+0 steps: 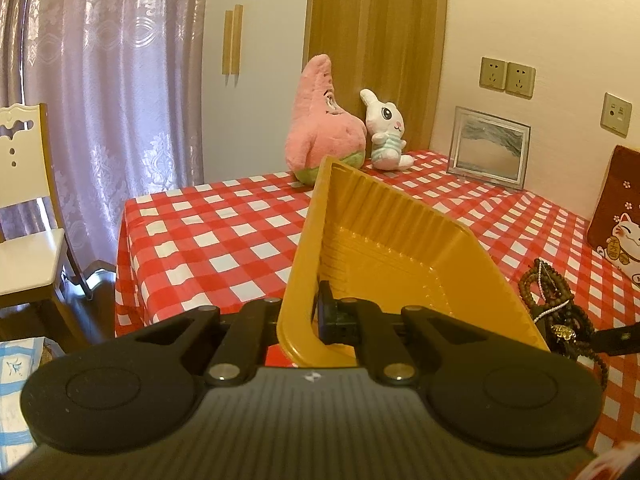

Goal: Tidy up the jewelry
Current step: 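Grasp the wristwatch with the right gripper while the left gripper holds the tray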

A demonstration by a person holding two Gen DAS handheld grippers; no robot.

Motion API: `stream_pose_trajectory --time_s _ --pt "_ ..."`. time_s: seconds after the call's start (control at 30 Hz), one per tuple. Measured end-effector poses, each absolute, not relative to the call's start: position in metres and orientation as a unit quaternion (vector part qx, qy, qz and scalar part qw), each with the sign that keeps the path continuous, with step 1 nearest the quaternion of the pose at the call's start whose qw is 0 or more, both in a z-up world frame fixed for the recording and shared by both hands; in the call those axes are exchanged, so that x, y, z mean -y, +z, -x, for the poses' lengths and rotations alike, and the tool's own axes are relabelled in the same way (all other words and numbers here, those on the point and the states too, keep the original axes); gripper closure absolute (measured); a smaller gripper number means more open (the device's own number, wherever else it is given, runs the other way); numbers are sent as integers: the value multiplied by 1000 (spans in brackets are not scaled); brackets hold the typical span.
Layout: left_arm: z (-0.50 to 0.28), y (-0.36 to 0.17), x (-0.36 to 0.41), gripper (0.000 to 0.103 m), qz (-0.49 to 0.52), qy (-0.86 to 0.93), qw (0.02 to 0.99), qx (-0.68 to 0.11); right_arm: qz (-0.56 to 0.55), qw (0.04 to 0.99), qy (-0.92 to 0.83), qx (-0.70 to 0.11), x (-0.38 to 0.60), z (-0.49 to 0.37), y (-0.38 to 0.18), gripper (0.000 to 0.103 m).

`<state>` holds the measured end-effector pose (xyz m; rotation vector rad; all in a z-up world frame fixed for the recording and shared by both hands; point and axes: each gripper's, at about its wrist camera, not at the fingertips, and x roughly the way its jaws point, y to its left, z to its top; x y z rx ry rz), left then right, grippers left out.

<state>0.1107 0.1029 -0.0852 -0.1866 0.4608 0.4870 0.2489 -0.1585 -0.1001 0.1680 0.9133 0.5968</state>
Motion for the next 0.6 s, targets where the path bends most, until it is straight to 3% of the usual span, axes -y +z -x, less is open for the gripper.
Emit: stream_pose_trajectory --time_s 0.2,0.27,0.3,0.33,0.53,0.57,0.6 --pt "-111 -85 -103 97 94 239 940 -226 -23 857 275 -435 127 -245 -115 61" --pt "-110 -85 -102 97 95 240 940 -225 5 861 266 -432 119 -244 -122 75" --pt "-111 -85 -102 97 95 240 940 -225 13 863 265 -429 118 -244 -124 77" --pt "-110 -86 -102 97 95 240 940 -225 12 864 268 -427 119 -243 -126 87" --pt "-110 -86 -101 97 96 239 940 -225 -48 857 291 -422 156 -247 -102 91" --pt "-111 -86 -101 97 96 238 940 -225 -64 855 297 -420 165 -247 -96 102" --pt "-110 -86 -101 97 97 238 940 -224 -86 848 306 -424 176 -248 -90 103"
